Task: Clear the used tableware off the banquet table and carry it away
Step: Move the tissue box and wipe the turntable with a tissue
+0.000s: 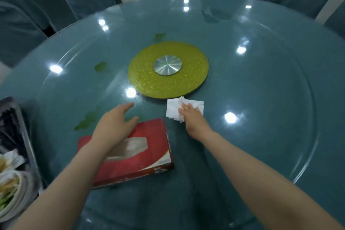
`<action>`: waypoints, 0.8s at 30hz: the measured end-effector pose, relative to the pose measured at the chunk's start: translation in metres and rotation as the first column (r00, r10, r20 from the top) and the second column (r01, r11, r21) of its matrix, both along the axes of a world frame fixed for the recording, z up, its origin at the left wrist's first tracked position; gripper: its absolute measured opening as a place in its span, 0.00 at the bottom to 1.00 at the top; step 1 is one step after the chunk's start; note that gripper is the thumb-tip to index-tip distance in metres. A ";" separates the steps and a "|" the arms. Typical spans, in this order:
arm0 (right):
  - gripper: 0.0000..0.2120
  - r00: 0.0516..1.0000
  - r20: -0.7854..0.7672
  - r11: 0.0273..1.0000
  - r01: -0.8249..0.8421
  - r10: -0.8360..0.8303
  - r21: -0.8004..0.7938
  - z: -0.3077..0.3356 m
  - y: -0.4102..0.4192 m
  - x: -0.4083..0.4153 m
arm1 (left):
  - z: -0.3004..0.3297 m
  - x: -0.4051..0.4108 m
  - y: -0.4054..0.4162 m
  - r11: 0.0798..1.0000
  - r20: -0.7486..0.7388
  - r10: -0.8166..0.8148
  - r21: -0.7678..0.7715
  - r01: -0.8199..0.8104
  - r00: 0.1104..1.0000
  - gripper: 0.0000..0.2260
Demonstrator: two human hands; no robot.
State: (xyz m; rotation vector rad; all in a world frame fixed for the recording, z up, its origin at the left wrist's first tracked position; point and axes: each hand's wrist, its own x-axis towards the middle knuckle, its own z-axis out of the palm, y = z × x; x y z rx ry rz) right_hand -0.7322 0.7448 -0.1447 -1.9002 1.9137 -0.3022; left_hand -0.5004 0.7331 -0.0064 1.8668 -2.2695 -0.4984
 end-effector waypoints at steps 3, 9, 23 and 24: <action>0.34 0.996 0.085 1.000 -0.024 0.024 -0.002 0.000 0.018 -0.011 | -0.008 0.047 0.006 0.994 0.084 -0.011 0.114 0.001 0.996 0.23; 0.31 0.981 0.194 0.999 0.009 -0.018 0.044 0.003 0.085 -0.014 | -0.021 0.086 0.028 0.980 0.116 -0.068 0.194 0.044 0.991 0.20; 0.19 0.633 0.499 0.696 0.713 -0.592 -0.080 0.080 0.196 -0.060 | -0.031 -0.026 0.113 0.976 0.009 -0.127 0.180 0.123 0.992 0.18; 0.19 0.641 0.504 0.699 0.709 -0.579 -0.099 0.088 0.198 -0.061 | -0.032 -0.036 0.119 0.970 -0.031 -0.140 0.198 0.143 0.990 0.18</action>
